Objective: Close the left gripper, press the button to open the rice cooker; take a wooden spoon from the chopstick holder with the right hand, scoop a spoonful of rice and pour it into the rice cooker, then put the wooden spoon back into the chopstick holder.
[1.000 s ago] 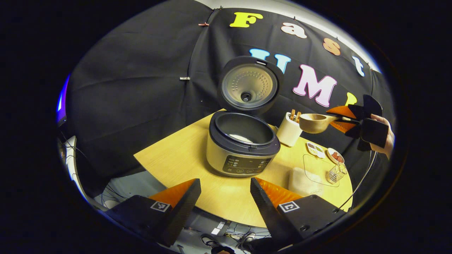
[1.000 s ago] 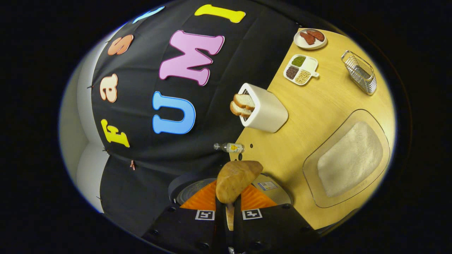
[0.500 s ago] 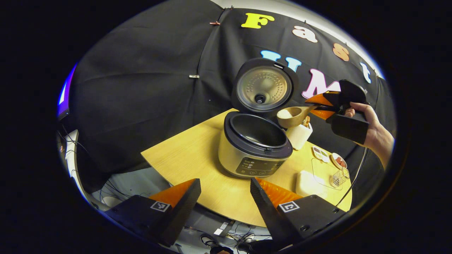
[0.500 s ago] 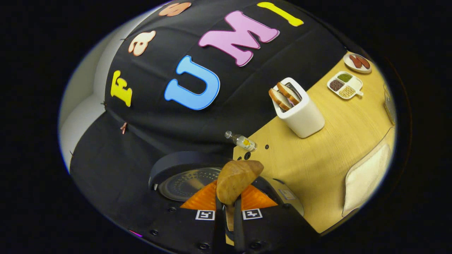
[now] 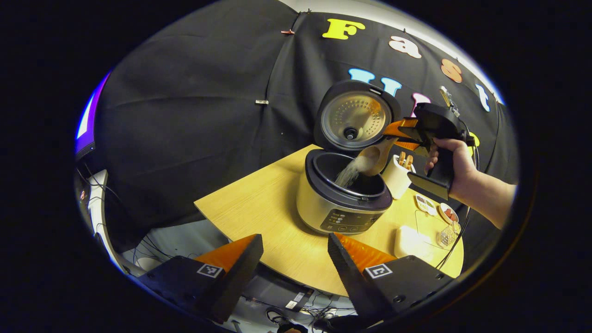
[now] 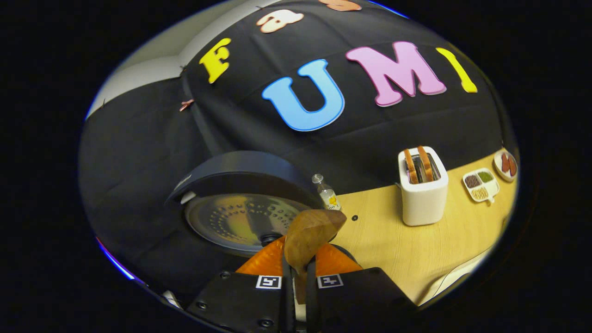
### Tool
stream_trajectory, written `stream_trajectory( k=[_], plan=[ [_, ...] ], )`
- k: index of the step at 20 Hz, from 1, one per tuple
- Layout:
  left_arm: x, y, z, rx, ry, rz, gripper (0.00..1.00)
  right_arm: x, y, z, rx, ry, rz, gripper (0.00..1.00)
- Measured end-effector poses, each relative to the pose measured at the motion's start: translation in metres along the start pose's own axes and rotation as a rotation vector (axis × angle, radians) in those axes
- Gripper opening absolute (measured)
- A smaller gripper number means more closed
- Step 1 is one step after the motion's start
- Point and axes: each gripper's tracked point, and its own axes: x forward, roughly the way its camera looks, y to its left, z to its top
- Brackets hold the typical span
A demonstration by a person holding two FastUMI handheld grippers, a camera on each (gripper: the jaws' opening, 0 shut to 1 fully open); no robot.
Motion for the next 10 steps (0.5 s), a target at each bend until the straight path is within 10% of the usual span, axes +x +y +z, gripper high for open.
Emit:
stream_trajectory(
  k=[10],
  plan=[
    [-0.006,0.004,-0.01,-0.028,-0.006,0.017,0.96,0.006,0.034,-0.026,-0.392,-0.002,0.102,0.13]
  ],
)
